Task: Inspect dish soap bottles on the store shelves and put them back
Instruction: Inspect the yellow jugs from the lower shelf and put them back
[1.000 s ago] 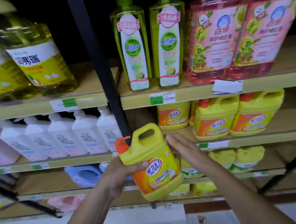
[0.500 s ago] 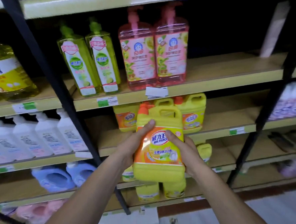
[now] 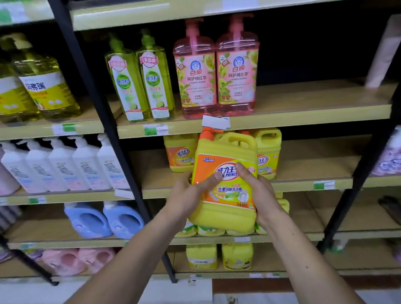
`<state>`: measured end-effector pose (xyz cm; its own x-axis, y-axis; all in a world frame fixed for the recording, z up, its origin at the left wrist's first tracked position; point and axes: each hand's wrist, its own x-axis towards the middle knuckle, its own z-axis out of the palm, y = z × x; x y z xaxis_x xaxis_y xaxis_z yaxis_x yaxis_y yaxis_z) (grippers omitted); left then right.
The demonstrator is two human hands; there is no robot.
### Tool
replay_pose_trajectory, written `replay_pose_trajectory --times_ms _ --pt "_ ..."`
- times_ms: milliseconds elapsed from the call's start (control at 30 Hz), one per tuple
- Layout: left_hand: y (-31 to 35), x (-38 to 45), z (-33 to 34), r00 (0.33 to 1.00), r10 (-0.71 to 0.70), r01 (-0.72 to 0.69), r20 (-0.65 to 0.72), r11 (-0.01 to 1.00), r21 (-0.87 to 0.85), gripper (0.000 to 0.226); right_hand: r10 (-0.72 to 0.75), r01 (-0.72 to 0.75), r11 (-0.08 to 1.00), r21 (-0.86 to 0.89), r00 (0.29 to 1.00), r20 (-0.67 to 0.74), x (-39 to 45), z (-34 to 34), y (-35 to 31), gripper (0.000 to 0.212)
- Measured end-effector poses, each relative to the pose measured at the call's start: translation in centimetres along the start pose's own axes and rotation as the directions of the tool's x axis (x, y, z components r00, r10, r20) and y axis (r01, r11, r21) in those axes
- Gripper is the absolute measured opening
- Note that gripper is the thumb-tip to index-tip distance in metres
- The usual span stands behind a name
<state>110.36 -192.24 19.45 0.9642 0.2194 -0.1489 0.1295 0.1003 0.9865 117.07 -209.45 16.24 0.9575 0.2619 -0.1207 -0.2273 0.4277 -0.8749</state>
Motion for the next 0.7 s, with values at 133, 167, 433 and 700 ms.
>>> replay_pose_trajectory --times_ms 133,167,433,700 --pt "0.1 0.3 -2.1 0.997 0.023 -0.02 0.078 0.999 -0.027 0.069 -0.071 0.083 0.987 -0.134 0.993 0.095 -0.3 1.0 -0.5 0.058" --pt "0.1 0.5 -3.0 0.991 0.05 -0.048 0.12 0.999 -0.019 0.069 -0.095 0.121 0.975 -0.188 0.986 0.14 -0.4 1.2 -0.7 0.061" --pt "-0.1 2.3 -9.0 0.921 0.296 -0.379 0.255 0.834 0.401 0.078 -0.199 0.397 0.701 -0.592 0.906 0.373 -0.8 3.4 -0.8 0.085" --pt "0.5 2.2 -12.0 0.889 0.411 -0.458 0.203 0.8 0.387 0.086 -0.266 0.464 0.624 -0.629 0.883 0.387 -1.5 6.4 0.0 0.077"
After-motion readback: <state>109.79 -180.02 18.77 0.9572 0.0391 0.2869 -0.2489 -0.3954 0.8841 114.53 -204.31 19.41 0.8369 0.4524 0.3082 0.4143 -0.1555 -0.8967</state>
